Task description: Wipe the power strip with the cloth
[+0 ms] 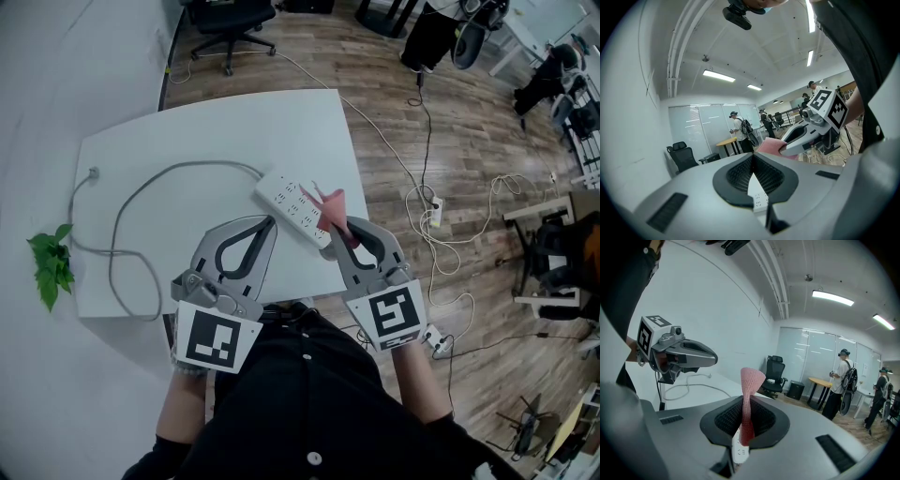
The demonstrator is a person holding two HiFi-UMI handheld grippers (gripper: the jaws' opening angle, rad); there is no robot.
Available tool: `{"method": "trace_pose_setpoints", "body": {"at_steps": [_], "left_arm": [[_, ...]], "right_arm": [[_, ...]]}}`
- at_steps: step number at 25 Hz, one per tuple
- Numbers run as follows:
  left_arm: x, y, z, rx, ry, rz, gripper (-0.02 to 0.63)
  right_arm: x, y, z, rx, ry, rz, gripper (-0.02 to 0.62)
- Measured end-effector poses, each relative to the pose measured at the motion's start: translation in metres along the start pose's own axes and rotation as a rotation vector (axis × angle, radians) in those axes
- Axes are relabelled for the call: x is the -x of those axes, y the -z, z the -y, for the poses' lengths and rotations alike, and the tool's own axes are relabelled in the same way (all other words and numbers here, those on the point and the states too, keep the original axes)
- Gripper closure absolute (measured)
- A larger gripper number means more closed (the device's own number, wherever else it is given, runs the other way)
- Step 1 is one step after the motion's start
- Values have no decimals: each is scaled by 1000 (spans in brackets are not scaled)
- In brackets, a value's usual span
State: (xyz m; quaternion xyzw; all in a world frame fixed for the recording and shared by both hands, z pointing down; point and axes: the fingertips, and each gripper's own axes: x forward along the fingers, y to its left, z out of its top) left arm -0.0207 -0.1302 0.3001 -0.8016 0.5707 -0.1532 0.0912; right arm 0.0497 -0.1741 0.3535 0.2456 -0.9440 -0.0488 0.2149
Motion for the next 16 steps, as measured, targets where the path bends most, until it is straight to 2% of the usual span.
{"method": "trace_pose_setpoints", "body": {"at_steps": [10, 16], "left_arm": [[-2, 3, -1, 5, 1, -10, 592], [-2, 5, -6, 10, -1, -14, 592]], "right_arm": [[-3, 1, 2, -10, -7, -5, 546], [-8, -3, 4, -16, 1, 30, 545]]}}
